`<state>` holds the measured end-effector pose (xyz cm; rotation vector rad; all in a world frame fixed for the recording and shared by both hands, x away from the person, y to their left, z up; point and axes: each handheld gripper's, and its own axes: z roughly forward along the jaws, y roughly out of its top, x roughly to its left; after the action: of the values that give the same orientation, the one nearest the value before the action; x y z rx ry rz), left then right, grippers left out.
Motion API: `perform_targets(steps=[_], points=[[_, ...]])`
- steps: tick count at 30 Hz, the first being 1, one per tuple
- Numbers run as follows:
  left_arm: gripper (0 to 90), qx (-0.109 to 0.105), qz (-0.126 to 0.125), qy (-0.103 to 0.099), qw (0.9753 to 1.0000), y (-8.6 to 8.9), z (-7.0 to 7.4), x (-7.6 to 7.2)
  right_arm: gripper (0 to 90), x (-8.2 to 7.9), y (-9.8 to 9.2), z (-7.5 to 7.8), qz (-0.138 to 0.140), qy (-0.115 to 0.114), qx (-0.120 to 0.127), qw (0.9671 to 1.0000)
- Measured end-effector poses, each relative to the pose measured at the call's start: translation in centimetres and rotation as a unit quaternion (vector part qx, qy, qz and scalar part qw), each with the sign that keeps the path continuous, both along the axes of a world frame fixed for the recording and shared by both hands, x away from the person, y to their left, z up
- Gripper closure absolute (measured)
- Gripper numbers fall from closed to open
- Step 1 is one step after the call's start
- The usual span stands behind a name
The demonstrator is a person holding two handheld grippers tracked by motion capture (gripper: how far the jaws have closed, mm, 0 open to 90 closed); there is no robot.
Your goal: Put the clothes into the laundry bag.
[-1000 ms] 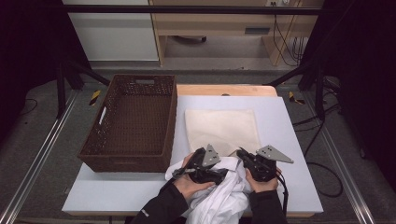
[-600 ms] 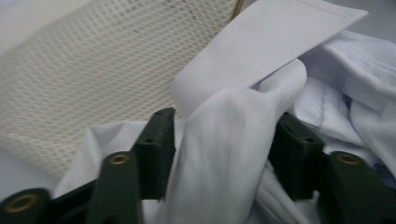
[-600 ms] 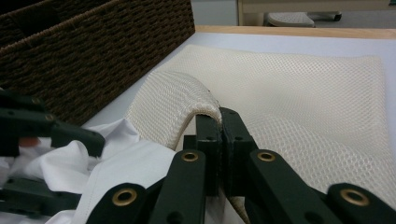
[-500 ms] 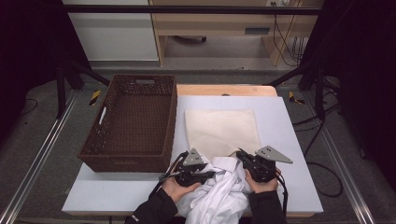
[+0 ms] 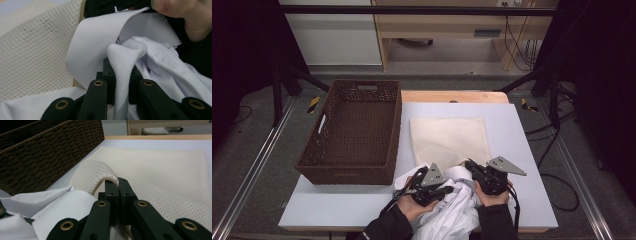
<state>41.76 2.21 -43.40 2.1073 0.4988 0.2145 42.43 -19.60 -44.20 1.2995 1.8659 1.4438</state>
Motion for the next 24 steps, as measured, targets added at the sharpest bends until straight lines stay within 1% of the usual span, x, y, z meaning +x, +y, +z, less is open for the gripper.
perform_targets(steps=[2,4,6,7,9,11,13,14,16,17,18,20,21,22,23,24], points=[[80.9,0.010,0.002,-0.004,0.9999,-0.6,-0.3,0.1,88.0,0.0,0.0,0.0,0.002,-0.002,0.003,1.0000],[80.5,0.027,0.003,-0.006,0.9996,-1.1,-0.6,0.5,88.0,0.0,0.0,0.1,0.003,-0.003,0.002,1.0000],[80.3,0.043,0.006,0.003,0.9991,-1.4,-1.1,1.0,88.0,-0.1,0.0,0.2,0.006,-0.006,0.003,1.0000],[80.1,0.059,0.006,0.004,0.9983,-1.6,-1.3,1.3,88.0,-0.1,0.0,0.3,0.008,-0.007,0.003,0.9999],[79.8,0.080,0.010,0.005,0.9967,-2.0,-1.8,1.8,87.9,-0.2,0.1,0.5,0.011,-0.009,0.002,0.9999],[79.0,0.087,0.017,0.016,0.9959,-2.3,-2.1,2.4,87.9,-0.3,0.3,0.7,0.016,-0.009,0.002,0.9998],[77.6,0.081,0.020,0.021,0.9963,-2.3,-2.2,2.5,87.9,-0.3,0.6,0.7,0.017,-0.010,-0.003,0.9998],[76.6,0.079,0.020,0.019,0.9965,-2.2,-2.1,2.4,87.9,-0.3,0.6,0.7,0.016,-0.011,-0.006,0.9998],[71.5,0.064,0.024,0.016,0.9975,-1.9,-1.9,2.0,87.9,-0.3,0.4,0.6,0.015,-0.008,-0.003,0.9998],[66.8,0.055,0.029,0.015,0.9980,-1.5,-1.7,1.8,87.9,-0.3,0.3,0.6,0.012,-0.009,-0.005,0.9999],[60.7,0.046,0.034,0.009,0.9983,-1.2,-1.4,1.6,87.9,-0.3,0.2,0.5,0.012,-0.008,-0.004,0.9999],[45.7,0.038,0.049,-0.012,0.9980,-0.4,-0.9,1.5,87.9,-0.3,0.1,0.5,0.009,-0.006,-0.005,0.9999],[38.9,0.036,0.055,-0.018,0.9977,0.0,-0.6,1.6,87.9,-0.3,0.1,0.5,0.009,-0.006,-0.005,0.9999],[37.1,0.026,0.059,-0.015,0.9978,0.3,-0.5,1.9,87.9,-0.3,0.1,0.5,0.010,-0.006,-0.003,0.9999],[36.0,0.013,0.062,-0.007,0.9979,0.5,-0.5,2.2,87.9,-0.3,0.2,0.5,0.010,-0.007,-0.003,0.9999],[35.1,0.008,0.063,-0.004,0.9980,0.5,-0.6,2.5,87.9,-0.3,0.2,0.5,0.010,-0.006,-0.003,0.9999]])
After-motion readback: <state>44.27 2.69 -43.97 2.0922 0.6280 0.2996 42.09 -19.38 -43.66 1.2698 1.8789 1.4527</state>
